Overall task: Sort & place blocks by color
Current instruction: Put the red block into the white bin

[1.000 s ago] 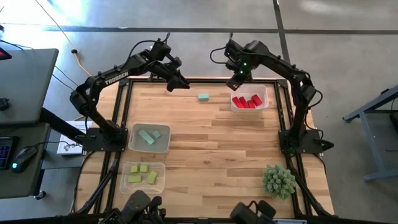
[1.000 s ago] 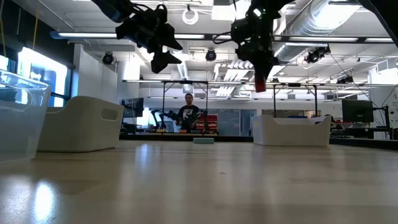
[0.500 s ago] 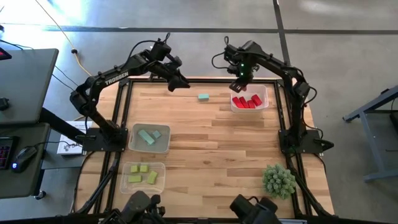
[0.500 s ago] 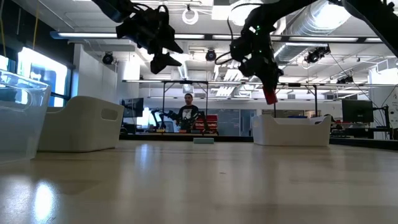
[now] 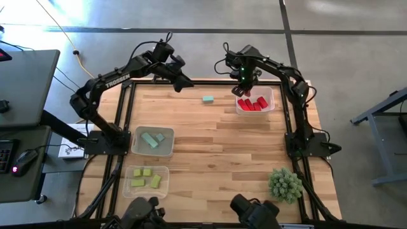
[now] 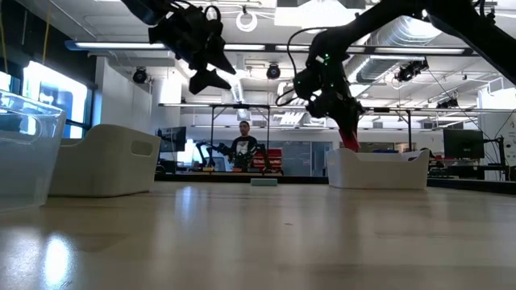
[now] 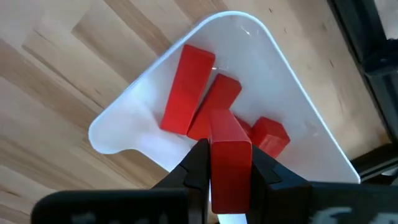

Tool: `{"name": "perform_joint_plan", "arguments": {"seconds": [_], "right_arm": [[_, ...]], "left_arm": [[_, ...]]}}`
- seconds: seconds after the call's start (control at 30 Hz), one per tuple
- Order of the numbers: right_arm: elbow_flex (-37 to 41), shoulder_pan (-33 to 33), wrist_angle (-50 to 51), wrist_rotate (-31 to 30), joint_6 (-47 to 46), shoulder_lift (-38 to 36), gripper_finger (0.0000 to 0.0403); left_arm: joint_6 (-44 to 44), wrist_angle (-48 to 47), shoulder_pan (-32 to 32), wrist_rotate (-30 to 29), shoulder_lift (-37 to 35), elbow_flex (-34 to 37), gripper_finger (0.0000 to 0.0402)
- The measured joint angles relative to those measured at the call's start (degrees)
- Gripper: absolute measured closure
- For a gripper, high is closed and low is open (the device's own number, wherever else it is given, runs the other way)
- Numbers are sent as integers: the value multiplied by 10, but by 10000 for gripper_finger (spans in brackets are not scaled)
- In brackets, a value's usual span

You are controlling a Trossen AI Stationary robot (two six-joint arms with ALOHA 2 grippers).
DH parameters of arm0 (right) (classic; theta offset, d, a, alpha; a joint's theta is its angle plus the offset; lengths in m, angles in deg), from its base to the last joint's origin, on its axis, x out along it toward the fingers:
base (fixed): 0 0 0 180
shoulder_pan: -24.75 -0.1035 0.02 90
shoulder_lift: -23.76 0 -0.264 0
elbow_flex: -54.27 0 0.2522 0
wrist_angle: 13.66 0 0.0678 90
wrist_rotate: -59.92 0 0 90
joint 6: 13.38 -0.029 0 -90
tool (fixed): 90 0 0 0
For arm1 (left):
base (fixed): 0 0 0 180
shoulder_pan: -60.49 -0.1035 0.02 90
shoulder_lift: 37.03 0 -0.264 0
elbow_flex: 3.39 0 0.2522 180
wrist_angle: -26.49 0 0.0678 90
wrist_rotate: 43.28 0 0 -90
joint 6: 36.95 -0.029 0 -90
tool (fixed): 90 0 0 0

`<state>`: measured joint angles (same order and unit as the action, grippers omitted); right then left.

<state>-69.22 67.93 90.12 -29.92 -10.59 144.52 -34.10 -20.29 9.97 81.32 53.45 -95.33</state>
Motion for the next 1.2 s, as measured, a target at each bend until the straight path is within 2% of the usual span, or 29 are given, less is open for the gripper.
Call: {"name": "perform_joint_plan", "arguments": {"seconds": [0.27, 0.43, 0.6, 0.83, 0.97, 1.2], "right_arm": [[4, 13, -1, 14, -4, 4, 366], [76, 32, 0, 20, -13, 3, 366], [150, 35, 0, -1, -19, 4, 366], [181, 29, -21, -12, -18, 4, 364], [172, 29, -27, -13, -14, 4, 343], [140, 29, -27, -34, 2, 4, 280]], "left_arm": [[-15, 0, 0, -4, -31, 0, 200], [-15, 0, 0, -6, -43, 0, 200], [-16, 1, 0, -6, -43, 0, 200], [-35, 1, 0, -8, -43, 0, 200], [-35, 1, 0, -8, -43, 0, 200], [-35, 2, 0, -8, -43, 0, 200]]}}
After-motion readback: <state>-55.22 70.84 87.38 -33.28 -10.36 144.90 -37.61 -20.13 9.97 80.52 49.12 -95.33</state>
